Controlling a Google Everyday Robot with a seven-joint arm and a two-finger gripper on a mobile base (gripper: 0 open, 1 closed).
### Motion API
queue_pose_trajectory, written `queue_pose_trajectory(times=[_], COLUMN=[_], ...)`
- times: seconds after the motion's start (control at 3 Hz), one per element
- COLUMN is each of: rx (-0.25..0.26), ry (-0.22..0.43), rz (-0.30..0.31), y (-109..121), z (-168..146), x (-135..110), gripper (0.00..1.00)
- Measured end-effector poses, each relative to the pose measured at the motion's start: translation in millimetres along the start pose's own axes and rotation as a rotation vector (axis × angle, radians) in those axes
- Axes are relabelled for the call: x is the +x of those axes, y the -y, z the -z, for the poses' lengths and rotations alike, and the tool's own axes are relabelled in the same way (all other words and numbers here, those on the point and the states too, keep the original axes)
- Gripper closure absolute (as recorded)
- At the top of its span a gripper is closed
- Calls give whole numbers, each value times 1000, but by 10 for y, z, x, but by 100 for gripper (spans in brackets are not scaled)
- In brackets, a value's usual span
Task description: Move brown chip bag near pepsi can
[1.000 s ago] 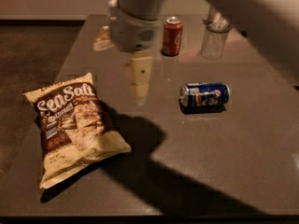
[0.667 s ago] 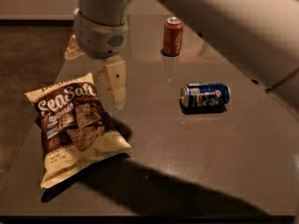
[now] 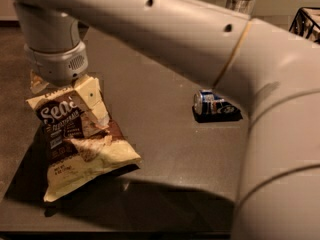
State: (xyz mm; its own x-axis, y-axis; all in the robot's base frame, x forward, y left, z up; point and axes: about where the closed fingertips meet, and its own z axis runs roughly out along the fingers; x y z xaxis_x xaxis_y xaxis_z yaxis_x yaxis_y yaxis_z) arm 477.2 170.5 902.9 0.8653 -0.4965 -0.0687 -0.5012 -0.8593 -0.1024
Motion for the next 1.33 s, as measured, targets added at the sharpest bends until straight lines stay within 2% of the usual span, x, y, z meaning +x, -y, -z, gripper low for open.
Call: queue_pose_trajectory(times=[0.33, 0.67, 1.33], rx=[-69, -95, -92], ry=[-59, -103, -127], rz=[63, 72, 18], y=[139, 225, 158], z=[-245, -367, -257], x=[56, 179, 477], gripper=[0, 15, 62])
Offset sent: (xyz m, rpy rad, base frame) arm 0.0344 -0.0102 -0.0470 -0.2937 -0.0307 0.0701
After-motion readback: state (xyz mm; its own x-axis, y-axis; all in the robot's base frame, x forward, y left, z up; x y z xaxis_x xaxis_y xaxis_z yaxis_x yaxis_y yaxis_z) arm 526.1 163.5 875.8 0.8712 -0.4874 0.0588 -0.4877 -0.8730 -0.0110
